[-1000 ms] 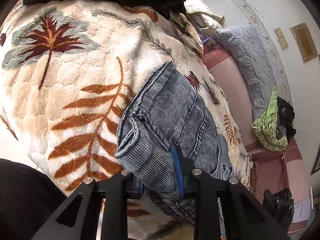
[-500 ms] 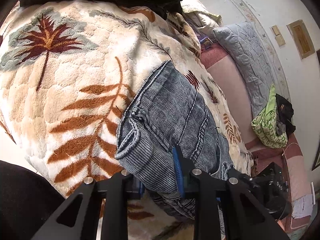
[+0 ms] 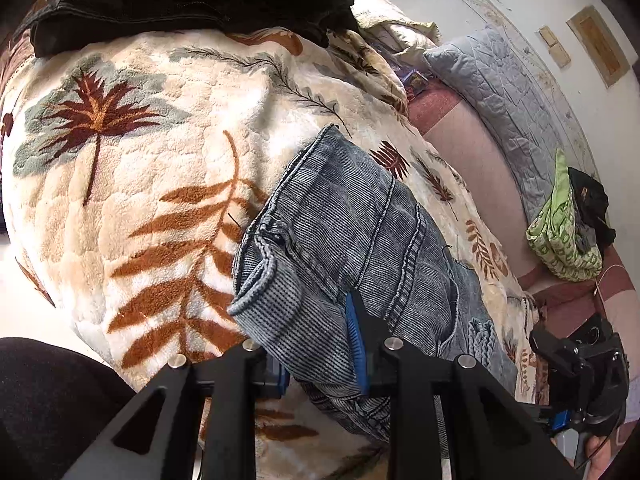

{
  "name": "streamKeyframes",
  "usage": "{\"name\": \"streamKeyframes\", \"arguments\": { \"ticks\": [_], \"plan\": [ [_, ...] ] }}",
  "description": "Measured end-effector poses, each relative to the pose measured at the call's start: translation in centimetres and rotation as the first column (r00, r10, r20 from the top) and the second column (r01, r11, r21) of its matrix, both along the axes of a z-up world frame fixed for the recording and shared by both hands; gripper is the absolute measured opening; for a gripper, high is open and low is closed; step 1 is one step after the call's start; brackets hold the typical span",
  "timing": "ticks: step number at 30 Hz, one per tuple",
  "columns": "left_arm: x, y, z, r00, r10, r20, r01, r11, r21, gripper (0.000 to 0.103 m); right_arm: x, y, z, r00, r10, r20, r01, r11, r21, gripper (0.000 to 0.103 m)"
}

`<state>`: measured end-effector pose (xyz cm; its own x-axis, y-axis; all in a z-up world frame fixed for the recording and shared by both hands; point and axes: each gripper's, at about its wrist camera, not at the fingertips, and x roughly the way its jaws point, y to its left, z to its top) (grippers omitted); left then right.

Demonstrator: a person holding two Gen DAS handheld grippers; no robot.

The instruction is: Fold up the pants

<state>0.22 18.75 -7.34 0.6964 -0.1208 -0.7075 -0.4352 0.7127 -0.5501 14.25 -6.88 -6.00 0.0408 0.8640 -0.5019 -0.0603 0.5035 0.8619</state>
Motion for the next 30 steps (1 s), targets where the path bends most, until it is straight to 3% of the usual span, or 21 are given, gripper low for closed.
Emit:
{"name": "streamKeyframes", "arguments": {
  "ticks": [3,10,12,14,16,20,24,27,30],
  "plan": [
    [0.2,-0.6,0.2,1.0,-0.009,-0.007,0.009,0.999,0.042,0.026,1.1,1.9,-2.4,0.997,0.051,-0.065,-0.057,0.995,-0.082,0.079],
    [0.5,-0.5,0.3,1.0,-0.03,-0.003,0.03,0.997,0.064,0.026,3.6,3.0,2.0,0.998,0.052,0.034,-0.047,0.989,-0.138,0.079],
    [0.6,-0.4,0.2,0.999,-0.034,-0.001,0.034,0.998,0.057,0.026,5.2,4.0,1.8,0.998,0.037,0.047,-0.029,0.985,-0.168,0.079],
    [0.7,-0.4,0.2,0.999,-0.042,0.0,0.041,0.997,0.06,0.026,6.7,4.9,-0.3,0.999,0.025,0.029,-0.017,0.966,-0.258,0.079],
    [0.7,-0.4,0.2,0.999,-0.049,0.001,0.049,0.997,0.064,0.026,7.3,5.1,-2.1,1.0,-0.006,-0.002,0.005,0.971,-0.239,0.083],
    [0.8,-0.3,0.1,0.998,-0.057,0.002,0.056,0.996,0.064,0.026,6.2,5.0,0.0,1.0,0.016,0.026,-0.008,0.966,-0.258,0.085],
    [0.6,-0.1,0.0,0.998,-0.057,0.006,0.057,0.997,0.047,0.026,3.5,4.2,1.5,0.998,0.024,0.052,-0.012,0.976,-0.216,0.085],
    [0.6,-0.1,0.0,0.998,-0.059,0.006,0.059,0.997,0.051,0.026,1.7,4.2,-0.6,1.0,0.02,0.012,-0.017,0.97,-0.242,0.086],
    [0.5,-0.2,0.2,0.998,-0.06,0.007,0.06,0.997,0.056,0.026,1.7,4.6,-0.5,0.999,0.025,0.042,-0.014,0.973,-0.23,0.092]
  ]
}}
